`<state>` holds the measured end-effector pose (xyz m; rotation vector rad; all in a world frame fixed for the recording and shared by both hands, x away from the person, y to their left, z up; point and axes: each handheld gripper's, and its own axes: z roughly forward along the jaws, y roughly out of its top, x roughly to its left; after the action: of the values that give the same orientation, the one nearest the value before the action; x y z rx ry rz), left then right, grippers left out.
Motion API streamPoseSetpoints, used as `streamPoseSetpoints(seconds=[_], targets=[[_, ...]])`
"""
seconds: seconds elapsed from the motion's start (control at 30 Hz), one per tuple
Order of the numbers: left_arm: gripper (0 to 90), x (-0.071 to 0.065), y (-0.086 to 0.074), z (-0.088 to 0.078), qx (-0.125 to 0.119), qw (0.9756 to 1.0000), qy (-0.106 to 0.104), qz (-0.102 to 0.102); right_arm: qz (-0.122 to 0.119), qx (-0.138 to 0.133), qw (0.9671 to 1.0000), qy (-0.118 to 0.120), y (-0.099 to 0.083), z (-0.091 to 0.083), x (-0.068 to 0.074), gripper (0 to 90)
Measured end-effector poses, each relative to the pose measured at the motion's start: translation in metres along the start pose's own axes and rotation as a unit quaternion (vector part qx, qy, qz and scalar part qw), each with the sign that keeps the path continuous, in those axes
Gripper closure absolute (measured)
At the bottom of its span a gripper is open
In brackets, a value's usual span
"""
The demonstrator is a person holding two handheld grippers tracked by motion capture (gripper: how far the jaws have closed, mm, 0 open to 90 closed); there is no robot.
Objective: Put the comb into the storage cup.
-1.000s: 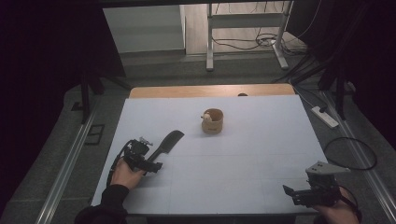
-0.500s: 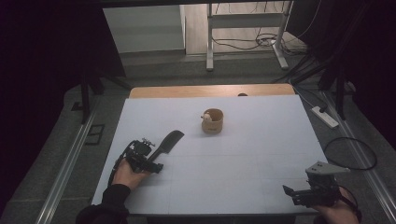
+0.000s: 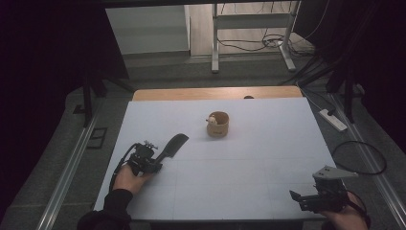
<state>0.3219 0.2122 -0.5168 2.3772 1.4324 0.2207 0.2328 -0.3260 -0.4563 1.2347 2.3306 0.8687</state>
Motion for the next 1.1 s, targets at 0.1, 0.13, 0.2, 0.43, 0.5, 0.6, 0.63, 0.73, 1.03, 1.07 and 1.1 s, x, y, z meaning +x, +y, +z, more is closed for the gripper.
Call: streamPoseSetpoints(seconds=[0.1,0.13,0.2,0.43,0.5,0.6,0.63,0.73,1.03,1.07,1.1], targets=[[71.4,0.0006,-0.0001,0.0001,-0.001,1.0000,-0.002,-0.004,0.000,-0.001,1.0000,0.000,-0.0001,0.0000,0.0000,0.0],[71.4,0.0007,0.0002,0.0001,0.000,1.0000,-0.002,-0.007,0.000,-0.001,1.0000,0.000,-0.0001,0.0000,0.0000,0.0],[71.7,0.0020,0.0006,-0.0001,0.002,0.9999,-0.007,-0.012,0.000,-0.001,1.0000,0.000,-0.0002,0.0000,0.0000,0.0],[72.1,0.0055,-0.0003,-0.0003,-0.002,0.9996,-0.018,-0.022,-0.001,-0.002,1.0000,0.001,-0.0002,-0.0001,0.0001,0.0],[72.1,0.0081,-0.0014,-0.0004,-0.007,0.9991,-0.028,-0.032,-0.001,-0.002,1.0000,0.001,-0.0001,-0.0001,0.0001,0.0],[72.2,0.0096,-0.0019,-0.0008,-0.008,0.9987,-0.034,-0.038,-0.001,-0.001,1.0000,0.001,0.0000,-0.0001,0.0002,0.0],[72.2,0.0096,-0.0019,-0.0008,-0.008,0.9987,-0.034,-0.038,-0.001,-0.001,1.0000,0.001,0.0000,-0.0001,0.0002,0.0],[72.2,0.0096,-0.0019,-0.0012,-0.009,0.9986,-0.035,-0.038,0.000,-0.002,1.0000,0.001,-0.0001,-0.0002,0.0000,0.0],[72.1,0.0078,-0.0022,-0.0054,-0.023,0.9987,-0.035,-0.030,0.000,-0.003,1.0000,0.001,-0.0002,-0.0004,-0.0001,0.0],[72.2,0.0079,-0.0025,-0.0059,-0.024,0.9987,-0.035,-0.028,0.000,-0.003,1.0000,0.001,-0.0002,-0.0004,-0.0001,0.0],[72.1,0.0076,-0.0026,-0.0064,-0.026,0.9987,-0.035,-0.027,0.000,-0.003,1.0000,0.001,-0.0002,-0.0004,0.0000,0.0]])
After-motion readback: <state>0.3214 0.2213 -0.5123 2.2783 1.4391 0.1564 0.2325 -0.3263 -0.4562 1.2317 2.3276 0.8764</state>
